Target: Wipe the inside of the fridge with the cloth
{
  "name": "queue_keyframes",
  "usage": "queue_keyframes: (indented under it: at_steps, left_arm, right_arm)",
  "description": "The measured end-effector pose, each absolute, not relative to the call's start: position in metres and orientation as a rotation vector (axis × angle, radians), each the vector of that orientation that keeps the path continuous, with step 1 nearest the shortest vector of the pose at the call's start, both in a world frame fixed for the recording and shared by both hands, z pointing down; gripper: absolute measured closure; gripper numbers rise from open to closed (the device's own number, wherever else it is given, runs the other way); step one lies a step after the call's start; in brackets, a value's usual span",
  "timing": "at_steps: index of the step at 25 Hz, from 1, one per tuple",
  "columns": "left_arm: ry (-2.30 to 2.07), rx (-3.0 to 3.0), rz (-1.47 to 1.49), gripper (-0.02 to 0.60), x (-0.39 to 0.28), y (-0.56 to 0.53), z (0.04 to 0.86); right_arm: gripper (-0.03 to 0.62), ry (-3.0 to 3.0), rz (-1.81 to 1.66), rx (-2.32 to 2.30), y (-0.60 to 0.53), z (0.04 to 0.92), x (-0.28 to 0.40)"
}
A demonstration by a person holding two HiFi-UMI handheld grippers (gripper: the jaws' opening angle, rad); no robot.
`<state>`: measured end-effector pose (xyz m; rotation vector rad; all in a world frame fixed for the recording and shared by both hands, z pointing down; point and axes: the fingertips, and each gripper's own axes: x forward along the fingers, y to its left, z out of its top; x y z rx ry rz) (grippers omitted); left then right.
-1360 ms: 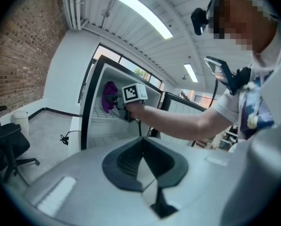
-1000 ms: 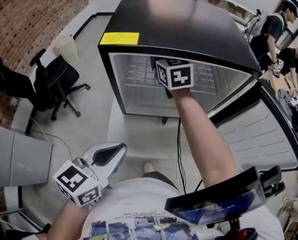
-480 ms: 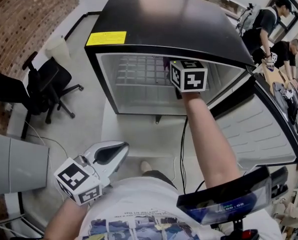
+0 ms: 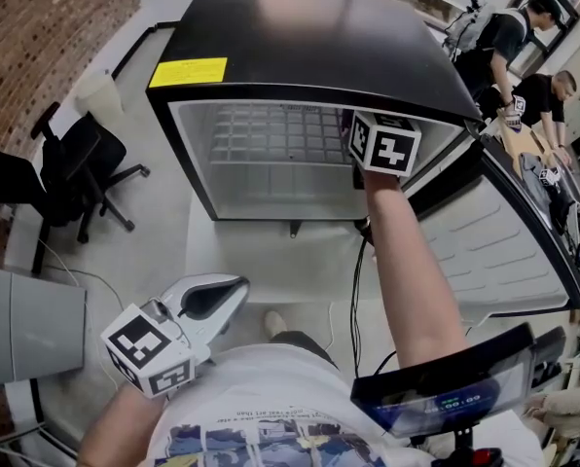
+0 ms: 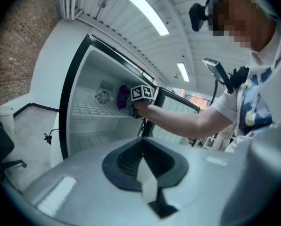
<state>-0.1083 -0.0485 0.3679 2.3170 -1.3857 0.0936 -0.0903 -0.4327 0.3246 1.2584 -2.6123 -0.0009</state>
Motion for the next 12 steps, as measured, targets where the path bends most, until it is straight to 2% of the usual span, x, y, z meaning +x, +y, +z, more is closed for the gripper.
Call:
queue_keyframes:
  at_steps: [12]
  left_arm:
    - [-1.371, 2.323, 0.090, 0.577, -0.109, -0.046, 0.369]
  right_arm:
    - [0.525, -2.548, -0.040, 1.425, -0.433, 0.319, -0.075]
